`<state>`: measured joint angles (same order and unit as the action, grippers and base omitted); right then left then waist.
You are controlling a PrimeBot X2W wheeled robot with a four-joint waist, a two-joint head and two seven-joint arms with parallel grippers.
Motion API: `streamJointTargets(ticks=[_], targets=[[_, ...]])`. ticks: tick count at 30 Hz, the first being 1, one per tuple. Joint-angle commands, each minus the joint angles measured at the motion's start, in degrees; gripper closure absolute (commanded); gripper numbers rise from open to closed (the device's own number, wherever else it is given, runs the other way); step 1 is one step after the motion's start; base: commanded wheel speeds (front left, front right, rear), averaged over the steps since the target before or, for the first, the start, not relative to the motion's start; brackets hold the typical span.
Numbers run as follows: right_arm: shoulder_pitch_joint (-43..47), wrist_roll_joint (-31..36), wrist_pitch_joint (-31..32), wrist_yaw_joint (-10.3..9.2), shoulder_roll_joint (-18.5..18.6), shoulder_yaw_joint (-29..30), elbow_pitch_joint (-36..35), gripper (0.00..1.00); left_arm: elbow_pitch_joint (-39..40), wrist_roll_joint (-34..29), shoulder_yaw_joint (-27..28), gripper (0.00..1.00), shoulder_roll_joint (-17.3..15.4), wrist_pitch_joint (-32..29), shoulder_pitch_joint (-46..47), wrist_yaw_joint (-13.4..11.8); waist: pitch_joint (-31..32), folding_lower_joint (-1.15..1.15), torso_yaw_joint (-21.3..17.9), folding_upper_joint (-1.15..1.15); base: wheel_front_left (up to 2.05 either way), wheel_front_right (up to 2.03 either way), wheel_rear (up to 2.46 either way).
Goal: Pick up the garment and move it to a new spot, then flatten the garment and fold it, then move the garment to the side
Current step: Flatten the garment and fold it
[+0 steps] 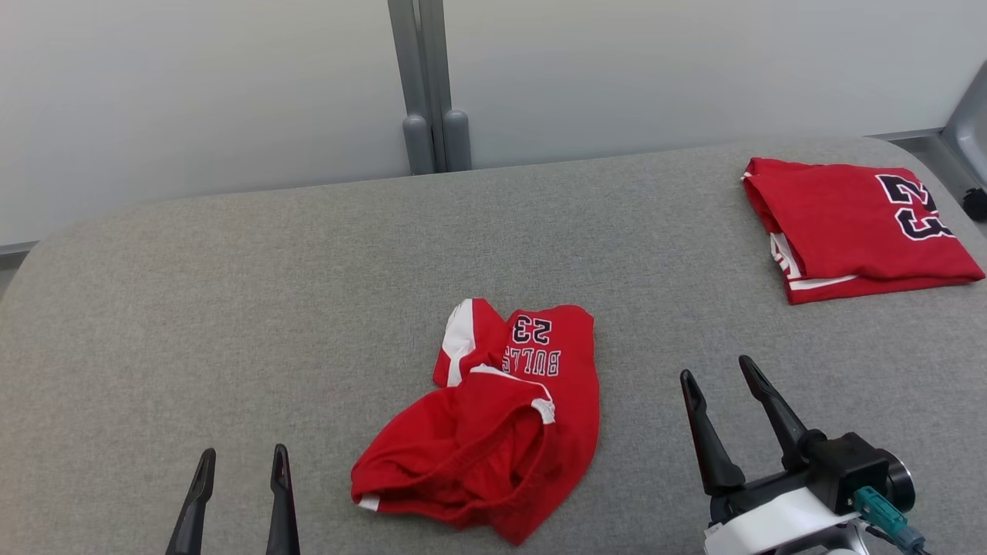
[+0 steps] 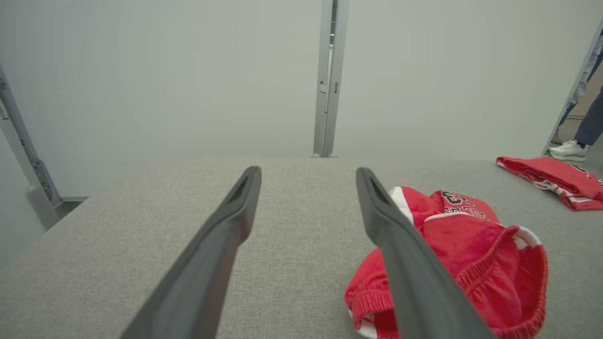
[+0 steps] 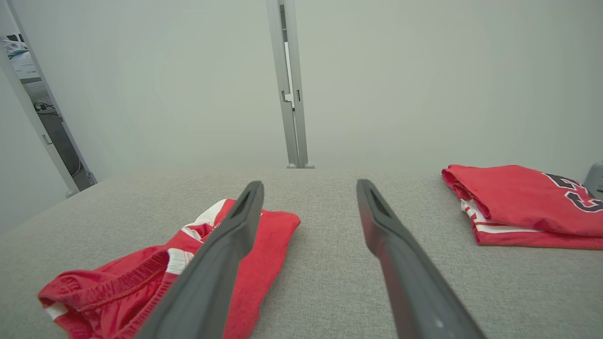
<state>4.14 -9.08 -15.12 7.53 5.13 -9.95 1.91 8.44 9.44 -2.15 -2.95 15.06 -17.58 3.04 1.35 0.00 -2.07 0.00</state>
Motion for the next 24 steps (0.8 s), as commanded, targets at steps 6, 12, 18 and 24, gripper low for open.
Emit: streamJointTargets(ticks=[6,12,18,24], targets=[[0.0,0.3,0.0,-0.1,0.2,0.0,0.0,0.0,-1.3,0.0,-2.0,0.0,0.1,0.1,1.3,1.0,-0.2,0.0,0.0,0.0,0.0,0.0,0.0],[-0.7,0.5,0.0,-0.1,1.0,0.7,-0.1,0.0,-5.8,1.7,-9.8,0.0,0.1,0.1,3.5,3.7,-1.3,0.0,0.0,0.0,0.0,0.0,0.0],[-2.4,1.0,0.0,-0.1,1.8,1.7,-0.7,0.0,-12.0,5.3,-23.4,0.0,-1.5,-0.7,10.0,4.5,-4.4,0.0,-0.7,0.0,0.0,0.0,0.0],[-4.7,1.3,0.0,-0.1,2.1,2.4,-1.1,0.0,-13.7,13.5,-33.4,0.0,-4.2,-5.9,18.4,4.4,-8.4,0.0,-1.8,0.0,0.0,0.0,0.0]])
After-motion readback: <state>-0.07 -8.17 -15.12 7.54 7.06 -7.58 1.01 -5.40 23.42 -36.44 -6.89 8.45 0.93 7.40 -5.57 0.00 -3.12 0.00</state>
